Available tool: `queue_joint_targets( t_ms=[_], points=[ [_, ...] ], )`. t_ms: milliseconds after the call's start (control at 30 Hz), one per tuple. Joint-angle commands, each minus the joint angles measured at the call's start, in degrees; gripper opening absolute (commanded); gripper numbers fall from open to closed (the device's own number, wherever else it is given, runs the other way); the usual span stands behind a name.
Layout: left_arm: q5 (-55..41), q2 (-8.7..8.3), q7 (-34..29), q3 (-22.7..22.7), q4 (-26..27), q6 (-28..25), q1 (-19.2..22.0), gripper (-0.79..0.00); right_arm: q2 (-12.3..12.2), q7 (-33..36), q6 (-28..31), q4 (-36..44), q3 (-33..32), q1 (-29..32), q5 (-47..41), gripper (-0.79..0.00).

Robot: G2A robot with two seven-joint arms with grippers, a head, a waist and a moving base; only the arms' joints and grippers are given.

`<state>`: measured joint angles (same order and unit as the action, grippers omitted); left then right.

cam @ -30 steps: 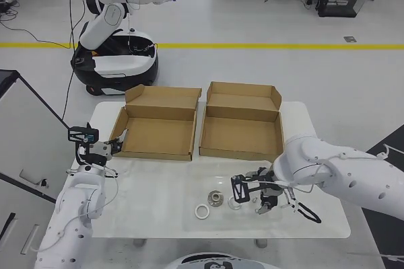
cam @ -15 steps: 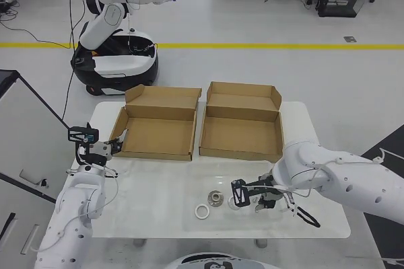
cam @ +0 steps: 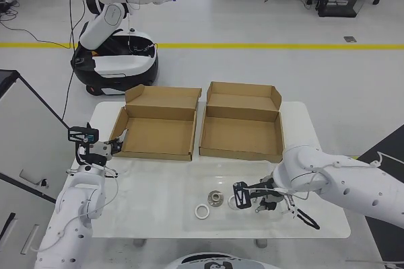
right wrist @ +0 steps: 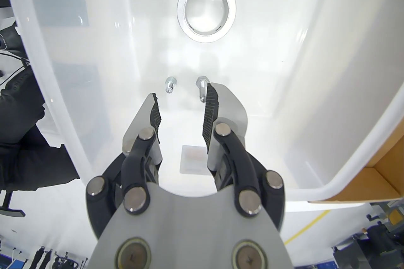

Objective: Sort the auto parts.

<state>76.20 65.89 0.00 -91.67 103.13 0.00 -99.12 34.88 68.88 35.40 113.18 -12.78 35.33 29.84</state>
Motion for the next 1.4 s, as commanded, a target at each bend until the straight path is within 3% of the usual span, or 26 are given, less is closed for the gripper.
queue_joint_targets(
  t_ms=[0, 1200, 1367],
  points=[
    [0.00, 0.00, 0.00, 0.00, 0.00, 0.00, 0.00, 0.000, 0.07, -0.11, 0.11, -0.22, -0.08, 0.13, 0.15, -0.422],
    [0.00, 0.00, 0.00, 0.00, 0.00, 0.00, 0.00, 0.000, 2.41, -0.65, 0.65, -3.31, -2.20, 3.14, 3.75, -0.434],
    [0.00, 0.00, 0.00, 0.00, 0.00, 0.00, 0.00, 0.000, 2.46, -0.66, 0.66, -3.44, -2.18, 3.43, 3.63, -0.486]
  ],
)
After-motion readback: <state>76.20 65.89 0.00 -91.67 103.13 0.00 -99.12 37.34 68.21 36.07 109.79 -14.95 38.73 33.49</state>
